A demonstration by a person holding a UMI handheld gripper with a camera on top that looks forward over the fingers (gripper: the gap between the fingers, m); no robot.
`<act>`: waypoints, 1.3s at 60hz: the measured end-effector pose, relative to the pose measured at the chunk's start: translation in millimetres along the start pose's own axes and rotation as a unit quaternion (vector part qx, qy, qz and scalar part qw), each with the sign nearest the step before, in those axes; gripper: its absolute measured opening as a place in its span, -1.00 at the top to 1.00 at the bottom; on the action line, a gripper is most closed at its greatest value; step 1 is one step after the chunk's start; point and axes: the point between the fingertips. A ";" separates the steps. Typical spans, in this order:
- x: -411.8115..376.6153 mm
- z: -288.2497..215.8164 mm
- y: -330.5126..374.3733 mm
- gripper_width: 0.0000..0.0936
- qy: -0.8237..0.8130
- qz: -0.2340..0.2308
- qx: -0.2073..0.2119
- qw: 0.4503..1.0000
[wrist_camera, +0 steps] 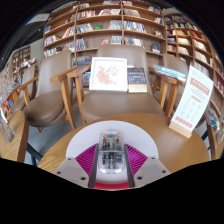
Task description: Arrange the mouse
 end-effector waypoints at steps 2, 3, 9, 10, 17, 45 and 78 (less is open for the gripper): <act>-0.3 -0.4 -0.2 0.02 0.000 0.000 0.005 1.000; 0.0 -0.4 -0.2 0.00 0.003 0.001 0.006 1.000; -0.6 1.3 0.2 -0.07 0.006 0.004 0.006 1.000; -0.9 1.8 0.6 -0.14 0.005 0.003 0.005 1.000; -0.4 -2.9 13.7 -0.83 0.000 0.001 0.008 1.000; 24.6 26.8 292.5 -0.82 0.015 0.017 0.061 0.998; 51.2 139.4 464.6 -0.82 0.021 0.031 0.059 0.998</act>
Point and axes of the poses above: the point between the fingertips, and its own axes, seen from behind it with the camera up: x to the right, z down, y backward, against the way the camera looks, and after that the axes turned 3 degrees about -z, right-handed
